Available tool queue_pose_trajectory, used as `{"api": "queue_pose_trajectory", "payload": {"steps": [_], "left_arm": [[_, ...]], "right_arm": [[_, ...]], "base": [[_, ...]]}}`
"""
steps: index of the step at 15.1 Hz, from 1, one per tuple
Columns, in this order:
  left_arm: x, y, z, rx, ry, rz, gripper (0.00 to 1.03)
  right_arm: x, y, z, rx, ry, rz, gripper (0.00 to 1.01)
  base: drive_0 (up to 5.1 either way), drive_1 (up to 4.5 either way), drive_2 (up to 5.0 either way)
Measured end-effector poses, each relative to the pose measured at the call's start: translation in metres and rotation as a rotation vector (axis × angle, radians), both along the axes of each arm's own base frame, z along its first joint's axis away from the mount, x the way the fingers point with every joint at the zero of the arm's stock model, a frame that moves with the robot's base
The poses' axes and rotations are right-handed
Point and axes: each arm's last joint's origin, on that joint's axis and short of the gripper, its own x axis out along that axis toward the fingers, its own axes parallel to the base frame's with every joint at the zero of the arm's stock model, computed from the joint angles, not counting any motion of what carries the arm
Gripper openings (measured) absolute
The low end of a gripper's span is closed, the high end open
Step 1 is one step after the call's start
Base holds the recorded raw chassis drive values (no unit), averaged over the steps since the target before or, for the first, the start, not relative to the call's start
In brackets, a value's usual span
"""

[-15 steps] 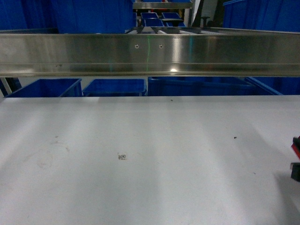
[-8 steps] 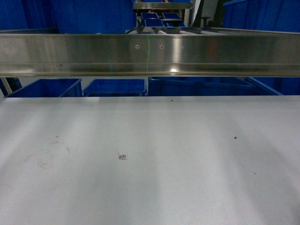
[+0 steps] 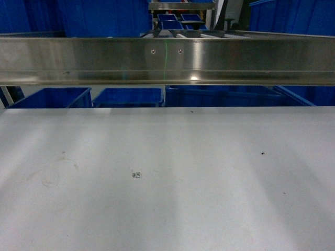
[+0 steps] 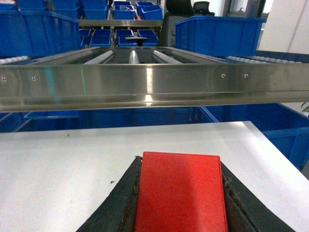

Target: Place magnetic block on left shelf second layer

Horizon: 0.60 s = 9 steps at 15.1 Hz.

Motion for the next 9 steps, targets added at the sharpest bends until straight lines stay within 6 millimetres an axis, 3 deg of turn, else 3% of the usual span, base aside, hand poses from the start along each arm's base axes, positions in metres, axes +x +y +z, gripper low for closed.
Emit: {"api": "queue_pose_trajectory", "payload": {"steps": [6, 9], "left_arm": [[0.000, 0.000, 0.000, 0.000, 0.000, 0.000, 0.98], [0.000, 0.000, 0.000, 0.000, 0.000, 0.000, 0.98]], "right_arm": [[0.009, 0.010, -0.008, 0.035, 0.024, 0.033, 0.33], [0.017, -0.013, -0.008, 0.040, -0.003, -0.028, 0.33]], "base": [[0.0, 0.00, 0.0], [0.0, 0.00, 0.0]]}}
